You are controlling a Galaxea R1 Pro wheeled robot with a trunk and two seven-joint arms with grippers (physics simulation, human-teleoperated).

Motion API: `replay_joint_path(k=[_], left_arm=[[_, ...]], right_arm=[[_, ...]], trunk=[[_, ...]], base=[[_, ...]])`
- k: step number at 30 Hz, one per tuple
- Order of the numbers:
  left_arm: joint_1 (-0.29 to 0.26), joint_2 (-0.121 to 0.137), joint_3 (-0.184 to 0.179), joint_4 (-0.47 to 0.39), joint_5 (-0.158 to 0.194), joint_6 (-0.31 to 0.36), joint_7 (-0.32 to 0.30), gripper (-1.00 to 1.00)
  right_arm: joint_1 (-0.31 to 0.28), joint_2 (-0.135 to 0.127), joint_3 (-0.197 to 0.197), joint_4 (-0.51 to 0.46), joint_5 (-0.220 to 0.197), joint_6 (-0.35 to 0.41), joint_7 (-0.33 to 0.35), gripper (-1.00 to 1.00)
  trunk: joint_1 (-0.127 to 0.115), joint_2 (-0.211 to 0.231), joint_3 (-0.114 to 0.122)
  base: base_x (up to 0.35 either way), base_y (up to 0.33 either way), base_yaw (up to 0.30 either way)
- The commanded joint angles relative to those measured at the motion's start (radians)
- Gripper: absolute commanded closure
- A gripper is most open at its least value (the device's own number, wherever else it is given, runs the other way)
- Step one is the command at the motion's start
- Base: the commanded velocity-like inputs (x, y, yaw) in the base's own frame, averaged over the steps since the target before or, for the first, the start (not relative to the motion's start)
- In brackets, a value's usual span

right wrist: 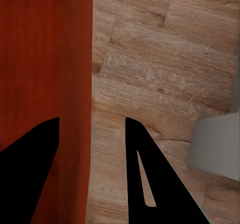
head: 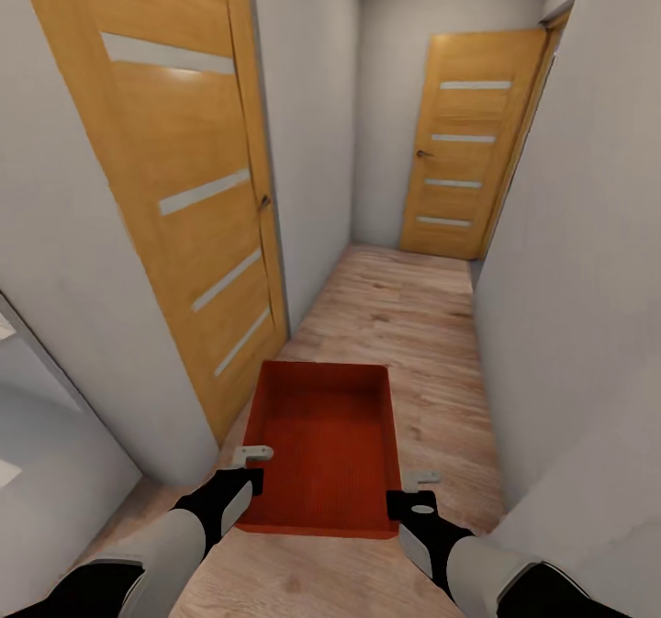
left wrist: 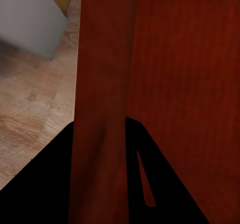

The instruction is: Move the two storage containers from the living room to the garage. In the garage, place one container on the floor and stack the other container on top of it (either order is fine).

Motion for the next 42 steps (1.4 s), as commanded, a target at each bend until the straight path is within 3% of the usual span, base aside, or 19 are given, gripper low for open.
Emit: replay_joint_path(k=[1, 12, 31, 42], left_arm=[[0.000, 0.000, -0.007, 0.002, 0.011, 0.007, 0.006, 1.00], [0.000, 0.000, -0.007, 0.002, 0.011, 0.007, 0.006, 1.00], [0.000, 0.000, -0.007, 0.002, 0.011, 0.007, 0.006, 1.00], [0.000, 0.000, -0.007, 0.002, 0.011, 0.007, 0.006, 1.00]], right_arm=[[-0.002, 0.001, -0.005, -0.009, 0.002, -0.013, -0.004, 1.00], [-0.002, 0.001, -0.005, -0.009, 0.002, -0.013, -0.005, 1.00], [-0.002, 0.001, -0.005, -0.009, 0.002, -0.014, -0.004, 1.00], [-0.002, 0.001, -0.005, -0.009, 0.002, -0.013, -0.005, 1.00]], trunk=[[0.001, -0.002, -0.002], [0.001, -0.002, -0.002], [0.001, -0.002, -0.002], [0.001, -0.002, -0.002]], base=[[0.323, 0.000, -0.139], [0.323, 0.000, -0.232], [0.323, 0.000, -0.014], [0.323, 0.000, -0.212]])
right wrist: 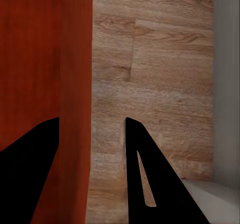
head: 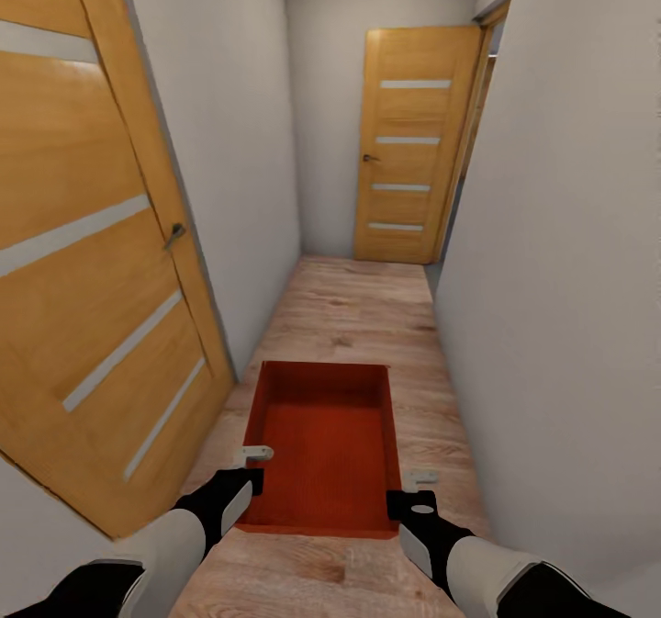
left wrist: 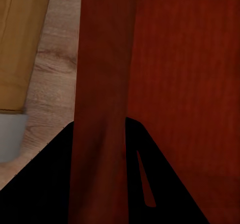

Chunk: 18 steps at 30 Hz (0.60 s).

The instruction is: Move the two storage containers from the living room to the garage. In the garage, place one container on the floor and stack the other container on top of it (either order is fine).

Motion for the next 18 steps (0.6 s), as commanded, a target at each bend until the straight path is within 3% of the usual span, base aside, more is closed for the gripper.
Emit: replay_joint_path(k=[1, 5, 18], left_arm=[[0.001, 0.000, -0.008, 0.002, 0.012, 0.007, 0.006, 1.00], [0.001, 0.000, -0.008, 0.002, 0.012, 0.007, 0.006, 1.00], [0.001, 0.000, -0.008, 0.002, 0.012, 0.007, 0.006, 1.00]], right_arm=[[-0.002, 0.001, -0.005, -0.008, 0.001, -0.014, -0.004, 1.00], [-0.002, 0.001, -0.005, -0.008, 0.001, -0.015, -0.004, 1.00], [-0.002, 0.001, -0.005, -0.008, 0.001, -0.014, -0.004, 1.00]], trunk=[[0.001, -0.002, -0.002], [0.001, -0.002, -0.002], [0.001, -0.002, -0.002]], base=[[0.323, 0.000, -0.240], [0.323, 0.000, -0.145], [0.323, 0.000, -0.006]])
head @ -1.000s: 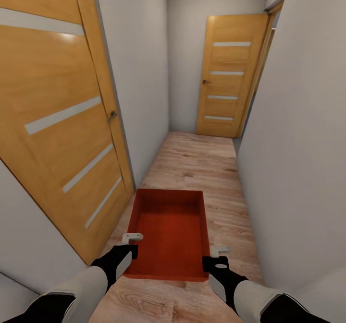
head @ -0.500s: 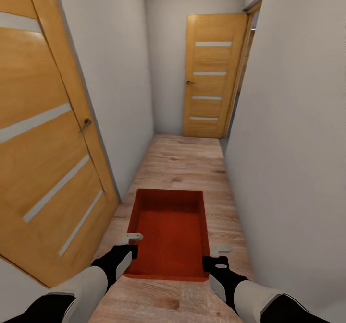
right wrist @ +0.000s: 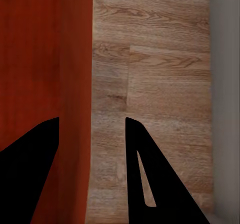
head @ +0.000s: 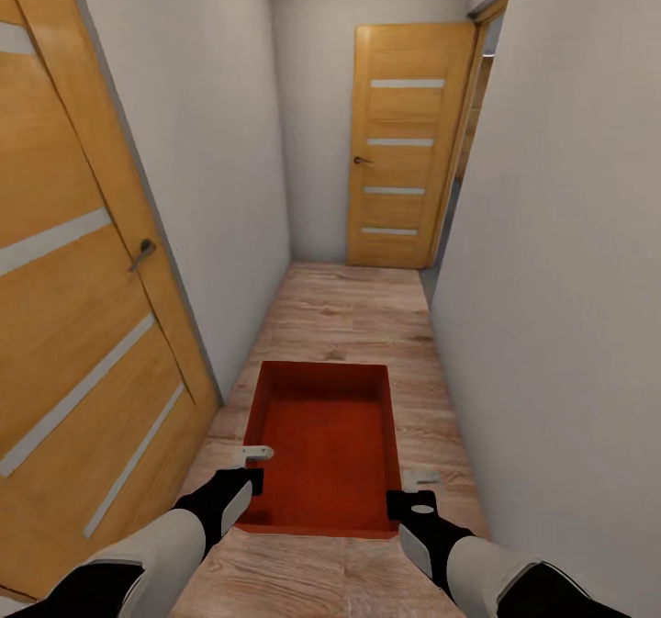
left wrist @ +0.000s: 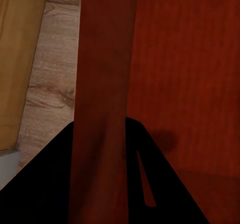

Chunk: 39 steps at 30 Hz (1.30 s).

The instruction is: Move the two storage containers from the living room to the garage. In the garage, place one container on the floor and stack the other container on top of it (either order is fine).

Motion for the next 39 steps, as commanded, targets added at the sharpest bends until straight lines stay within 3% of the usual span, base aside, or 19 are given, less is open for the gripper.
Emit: replay_joint_path(k=[1, 39], left_arm=[[0.000, 0.000, -0.008, 0.002, 0.012, 0.007, 0.006, 1.00], [0.000, 0.000, -0.008, 0.002, 0.012, 0.007, 0.004, 1.00]], right_arm=[[-0.002, 0.001, -0.005, -0.008, 0.001, -0.014, -0.004, 1.00], [-0.002, 0.001, -0.005, -0.008, 0.001, -0.015, -0.003, 1.00]], trunk=[[0.001, -0.002, -0.002], [0.001, -0.002, -0.002]], base=[[0.323, 0.000, 0.000], [0.323, 0.000, 0.000]])
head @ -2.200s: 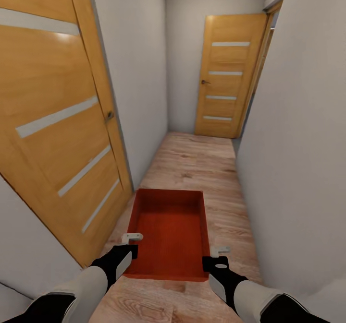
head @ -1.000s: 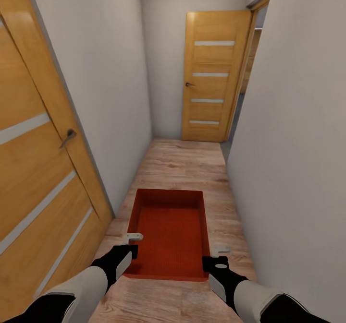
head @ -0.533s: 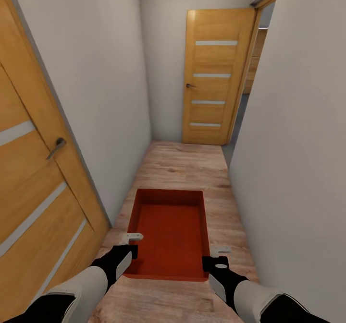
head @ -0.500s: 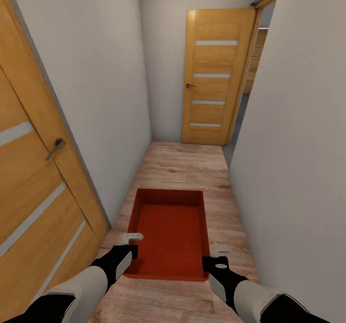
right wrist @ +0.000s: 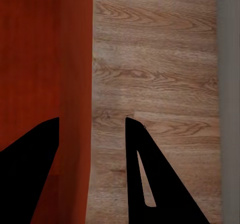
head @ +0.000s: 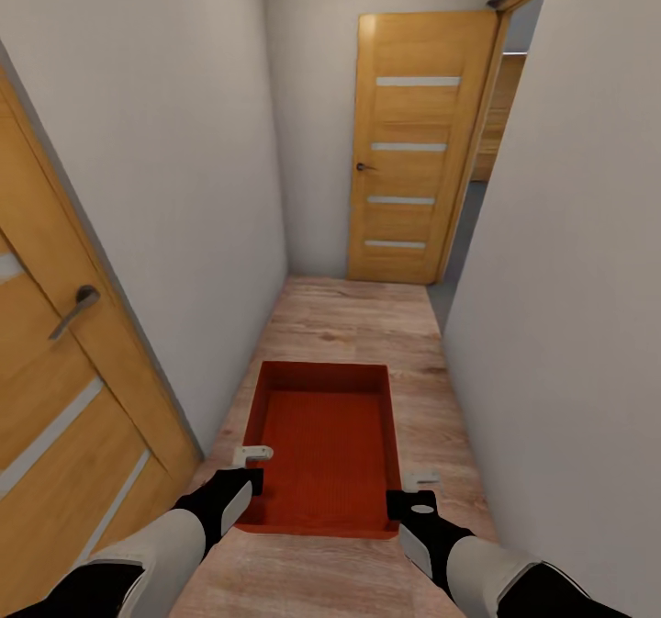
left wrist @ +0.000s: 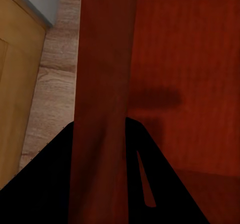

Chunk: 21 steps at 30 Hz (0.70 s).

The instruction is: Move the two storage containers from the living room to the garage. In the garage, place one container on the floor and stack the other container on top of it (either order is fine).

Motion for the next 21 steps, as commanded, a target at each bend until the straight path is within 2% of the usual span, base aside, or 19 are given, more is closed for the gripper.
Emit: replay_joint_path(k=[1, 21], left_arm=[[0.000, 0.000, -0.009, 0.002, 0.013, 0.006, 0.006, 1.00], [0.000, 0.001, -0.010, 0.002, 0.015, 0.006, 0.007, 1.00]], right_arm=[[-0.001, 0.001, -0.005, -0.008, 0.002, -0.016, -0.003, 1.00], [-0.001, 0.001, -0.005, -0.008, 0.002, -0.018, -0.003, 1.00]], trunk=[[0.001, -0.002, -0.002], [0.001, -0.002, -0.002]], base=[[0.323, 0.000, 0.000], [0.323, 0.000, 0.000]])
